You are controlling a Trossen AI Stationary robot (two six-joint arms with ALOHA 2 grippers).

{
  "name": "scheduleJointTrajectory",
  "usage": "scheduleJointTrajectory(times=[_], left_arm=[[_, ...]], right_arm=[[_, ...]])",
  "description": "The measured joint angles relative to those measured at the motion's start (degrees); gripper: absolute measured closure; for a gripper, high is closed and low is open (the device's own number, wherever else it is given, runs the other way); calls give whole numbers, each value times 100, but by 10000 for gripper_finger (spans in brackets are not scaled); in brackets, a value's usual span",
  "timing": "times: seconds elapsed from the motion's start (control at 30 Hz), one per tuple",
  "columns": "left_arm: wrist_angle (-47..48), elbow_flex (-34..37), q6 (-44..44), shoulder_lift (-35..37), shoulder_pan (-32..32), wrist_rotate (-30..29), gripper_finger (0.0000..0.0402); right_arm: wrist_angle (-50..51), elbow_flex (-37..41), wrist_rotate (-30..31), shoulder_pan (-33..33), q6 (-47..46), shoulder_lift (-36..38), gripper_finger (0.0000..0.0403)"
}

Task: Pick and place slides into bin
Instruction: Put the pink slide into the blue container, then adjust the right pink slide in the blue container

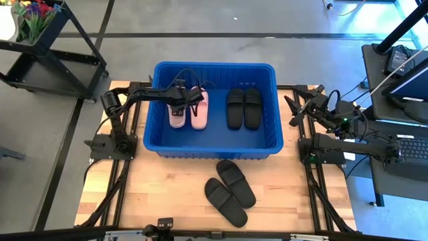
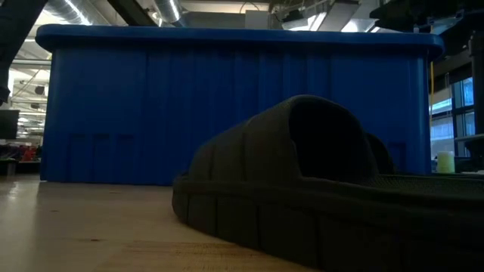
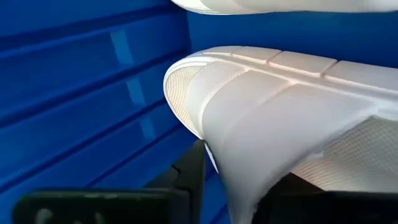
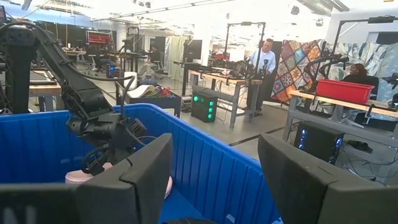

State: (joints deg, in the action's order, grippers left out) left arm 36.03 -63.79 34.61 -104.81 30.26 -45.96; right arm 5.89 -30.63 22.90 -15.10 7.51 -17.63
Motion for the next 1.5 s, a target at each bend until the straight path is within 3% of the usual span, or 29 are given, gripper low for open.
scheduleJointTrajectory(times=[0.27, 0.83, 1.17, 1.5], left_arm=[[155, 0, 71, -2, -58, -22, 272], [269, 7, -269, -2, -85, 54, 264], [624, 7, -590, 57, -92, 183, 190], [770, 4, -615, 737, -184, 234, 178]], right_arm=[[0, 1, 0, 0, -146, 2, 164], [0, 0, 0, -1, -146, 2, 164], [0, 1, 0, -1, -146, 0, 164], [0, 0, 0, -1, -147, 2, 164]])
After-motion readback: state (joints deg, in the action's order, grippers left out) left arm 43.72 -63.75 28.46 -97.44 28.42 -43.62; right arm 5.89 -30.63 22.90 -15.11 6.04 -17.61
